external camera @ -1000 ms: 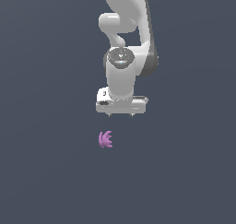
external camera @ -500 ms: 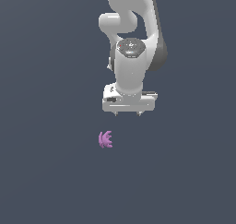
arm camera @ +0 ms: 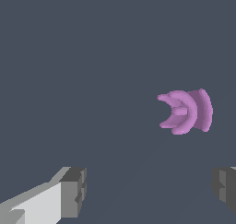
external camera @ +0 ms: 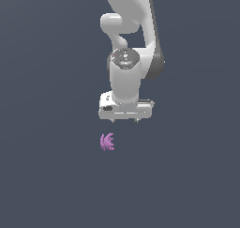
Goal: Pick up the object and move it to a goal position.
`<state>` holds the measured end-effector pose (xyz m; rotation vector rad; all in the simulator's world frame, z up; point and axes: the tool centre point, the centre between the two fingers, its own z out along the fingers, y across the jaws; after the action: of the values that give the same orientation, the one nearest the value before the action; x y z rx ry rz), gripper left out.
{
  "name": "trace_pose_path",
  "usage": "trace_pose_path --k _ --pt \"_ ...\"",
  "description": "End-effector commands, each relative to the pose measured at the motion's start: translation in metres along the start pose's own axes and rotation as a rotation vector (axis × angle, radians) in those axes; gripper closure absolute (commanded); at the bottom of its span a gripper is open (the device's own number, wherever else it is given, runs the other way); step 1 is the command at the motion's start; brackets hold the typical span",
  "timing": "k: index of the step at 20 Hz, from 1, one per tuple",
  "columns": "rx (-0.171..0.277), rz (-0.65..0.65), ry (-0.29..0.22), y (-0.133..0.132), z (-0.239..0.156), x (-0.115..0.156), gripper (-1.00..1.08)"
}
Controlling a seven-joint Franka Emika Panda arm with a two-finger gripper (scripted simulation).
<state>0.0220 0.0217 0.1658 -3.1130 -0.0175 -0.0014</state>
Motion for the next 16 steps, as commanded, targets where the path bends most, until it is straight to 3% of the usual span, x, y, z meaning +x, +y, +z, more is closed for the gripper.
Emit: trace_pose_path --k 1,9,16 --pt "-0.004 -0.011 0.000 0.012 0.010 0.007 -0.92" --pt "-0.020 -0.061 -0.001 0.061 0.051 0.030 -0.92" --pt "-0.028 -0.084 -0.002 0.084 0.071 0.038 -0.92"
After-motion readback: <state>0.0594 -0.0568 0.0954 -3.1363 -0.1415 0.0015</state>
